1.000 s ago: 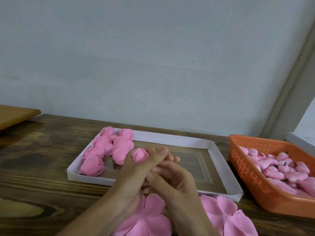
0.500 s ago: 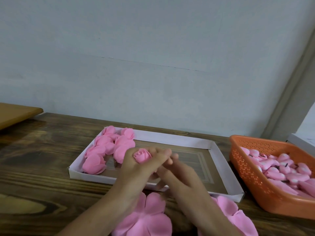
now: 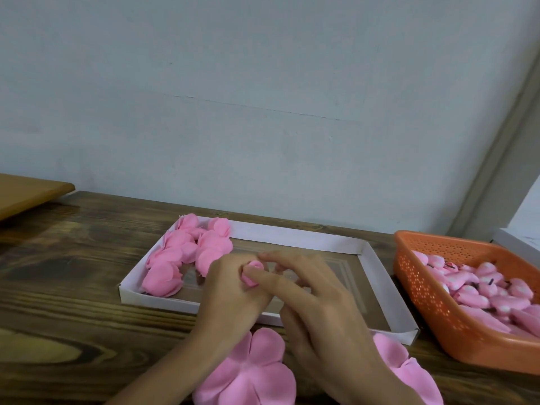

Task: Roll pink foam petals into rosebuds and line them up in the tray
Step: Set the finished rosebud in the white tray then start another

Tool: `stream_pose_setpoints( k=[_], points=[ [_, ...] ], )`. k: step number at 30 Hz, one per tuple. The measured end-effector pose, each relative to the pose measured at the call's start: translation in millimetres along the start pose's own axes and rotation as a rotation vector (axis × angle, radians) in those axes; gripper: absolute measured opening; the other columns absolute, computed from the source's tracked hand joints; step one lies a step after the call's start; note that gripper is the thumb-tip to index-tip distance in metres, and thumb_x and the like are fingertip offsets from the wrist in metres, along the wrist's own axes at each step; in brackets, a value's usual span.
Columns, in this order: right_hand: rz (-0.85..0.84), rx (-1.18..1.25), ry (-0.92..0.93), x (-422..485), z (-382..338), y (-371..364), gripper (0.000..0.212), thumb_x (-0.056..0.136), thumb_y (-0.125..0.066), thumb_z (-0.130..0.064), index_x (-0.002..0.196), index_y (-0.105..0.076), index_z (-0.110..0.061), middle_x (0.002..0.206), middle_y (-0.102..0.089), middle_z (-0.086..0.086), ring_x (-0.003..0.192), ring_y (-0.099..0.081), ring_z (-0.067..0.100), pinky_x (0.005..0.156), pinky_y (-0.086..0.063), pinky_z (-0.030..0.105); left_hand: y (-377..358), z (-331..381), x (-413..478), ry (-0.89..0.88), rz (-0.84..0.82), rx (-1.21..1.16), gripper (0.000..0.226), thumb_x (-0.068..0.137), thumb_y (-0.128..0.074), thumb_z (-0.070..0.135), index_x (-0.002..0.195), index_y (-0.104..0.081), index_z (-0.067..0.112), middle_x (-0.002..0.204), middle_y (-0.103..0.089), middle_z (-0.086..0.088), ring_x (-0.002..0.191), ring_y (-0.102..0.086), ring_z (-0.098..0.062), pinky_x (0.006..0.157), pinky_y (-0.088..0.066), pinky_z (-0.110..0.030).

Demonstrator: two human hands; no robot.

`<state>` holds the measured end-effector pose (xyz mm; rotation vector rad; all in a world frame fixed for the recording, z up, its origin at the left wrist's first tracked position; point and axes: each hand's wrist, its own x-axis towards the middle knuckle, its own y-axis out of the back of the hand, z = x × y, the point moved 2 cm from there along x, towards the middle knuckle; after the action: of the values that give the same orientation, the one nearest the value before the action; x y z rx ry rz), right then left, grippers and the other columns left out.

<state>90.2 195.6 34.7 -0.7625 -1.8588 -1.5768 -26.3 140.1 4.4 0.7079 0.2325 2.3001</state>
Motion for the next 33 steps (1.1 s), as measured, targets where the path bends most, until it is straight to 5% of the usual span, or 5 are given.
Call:
stream_pose_setpoints(
  k=[3,7,15,26,33],
  points=[
    [-0.001,0.006,0.000,-1,1,1,0.061,0.085,-0.045,0.000,0.135,-0.067,-0.026,0.144,-0.056,-0.005,0.116,-0.059,0.019,0.072,-0.055,0.037,1,11,-12,0.230,0.102,-0.075,0.027,0.080,-0.062,-0.013,0.088,-0.070,0.012,0.083,-0.070,-0.015,0.086,-0.070,-0.018,0.072,-0.060,-0.038],
    [-0.007,0.028,-0.018,1,2,3,0.074,0.073,-0.053,0.012,0.133,-0.068,-0.028,0.146,-0.054,-0.010,0.124,-0.057,0.014,0.087,-0.053,0.031,31,2,8,0.063,0.103,-0.104,0.039,0.079,-0.077,0.004,0.057,-0.056,0.028,0.050,-0.060,0.025,0.053,-0.059,0.010,0.049,-0.048,-0.009],
    [0.159,0.416,-0.384,1,2,-3,0.014,0.092,-0.074,-0.029,0.105,-0.076,-0.036,0.103,-0.068,-0.009,0.101,-0.066,0.018,0.073,-0.055,0.021,21,-8,13,-0.005,-0.013,-0.018,0.009,0.068,-0.067,0.028,0.060,-0.062,0.030,0.056,-0.062,0.008,0.054,-0.056,-0.006,0.058,-0.055,-0.030],
    [0.158,0.437,-0.531,-2,12,-7,0.016,0.076,-0.083,-0.033,0.092,-0.082,-0.031,0.099,-0.074,-0.016,0.096,-0.069,0.015,0.072,-0.056,0.029,16,3,5,-0.154,-0.069,0.056,0.076,0.078,-0.071,-0.002,0.111,-0.038,0.057,0.089,-0.066,0.018,0.085,-0.063,0.009,0.070,-0.049,-0.007],
    [0.128,0.620,-0.559,-2,21,-3,0.020,0.089,-0.079,-0.007,0.102,-0.082,-0.023,0.097,-0.080,-0.010,0.095,-0.076,0.016,0.083,-0.061,0.032,26,15,6,-0.109,-0.284,-0.076,0.094,0.063,-0.076,0.030,0.141,-0.029,0.052,0.089,-0.072,-0.003,0.083,-0.073,-0.019,0.072,-0.062,-0.047]
  ],
)
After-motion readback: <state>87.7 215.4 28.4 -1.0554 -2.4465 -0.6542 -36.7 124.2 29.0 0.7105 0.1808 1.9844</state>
